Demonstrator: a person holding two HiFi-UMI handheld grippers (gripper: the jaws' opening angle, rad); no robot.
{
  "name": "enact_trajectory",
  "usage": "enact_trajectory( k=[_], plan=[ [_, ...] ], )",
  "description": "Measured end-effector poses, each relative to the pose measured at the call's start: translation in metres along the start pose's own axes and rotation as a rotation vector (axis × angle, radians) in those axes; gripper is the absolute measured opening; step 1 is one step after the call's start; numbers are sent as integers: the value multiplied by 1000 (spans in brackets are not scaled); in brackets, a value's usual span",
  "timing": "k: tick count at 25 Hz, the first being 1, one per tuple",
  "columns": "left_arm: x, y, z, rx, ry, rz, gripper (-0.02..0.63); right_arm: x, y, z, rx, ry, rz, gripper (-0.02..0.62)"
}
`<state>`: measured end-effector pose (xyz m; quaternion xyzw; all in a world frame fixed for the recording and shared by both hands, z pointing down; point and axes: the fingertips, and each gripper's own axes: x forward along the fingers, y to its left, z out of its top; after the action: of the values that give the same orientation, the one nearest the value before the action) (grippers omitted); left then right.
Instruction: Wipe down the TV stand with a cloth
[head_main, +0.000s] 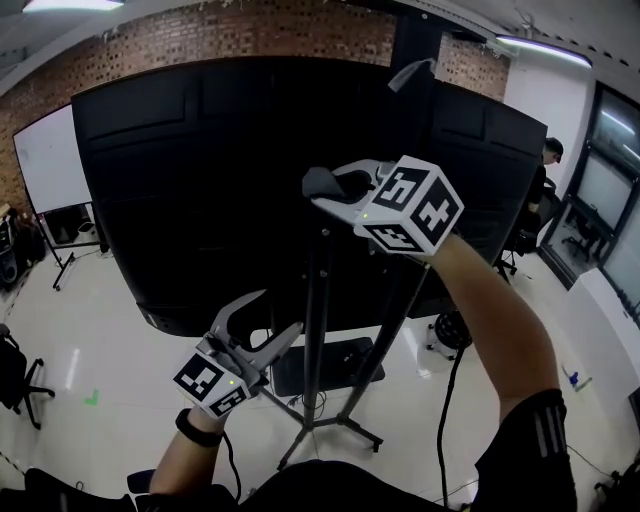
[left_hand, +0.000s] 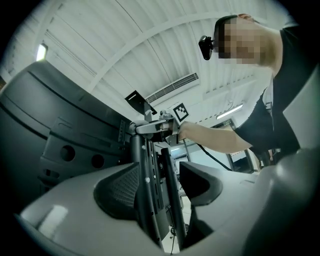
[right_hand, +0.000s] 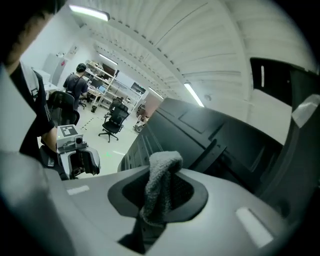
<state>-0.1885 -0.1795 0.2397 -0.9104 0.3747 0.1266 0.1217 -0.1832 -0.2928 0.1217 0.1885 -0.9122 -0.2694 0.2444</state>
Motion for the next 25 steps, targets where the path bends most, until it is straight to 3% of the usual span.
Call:
enact_trajectory(
  k=[8,15,18,25],
  plan=[
    [12,-10,-5,15,20,18,275,10,-12,-7,48,41,45,60],
    [16,-7,-15,18,41,36,275,-16,-15,-19,119,-105,52,60],
    [19,-6,-20,10,48,38,275,-25,-10,-22,54,-168,-16,60],
    [23,-11,-28,5,63,38,275,-34,20,-27,-257,-256,-252,58]
  ],
)
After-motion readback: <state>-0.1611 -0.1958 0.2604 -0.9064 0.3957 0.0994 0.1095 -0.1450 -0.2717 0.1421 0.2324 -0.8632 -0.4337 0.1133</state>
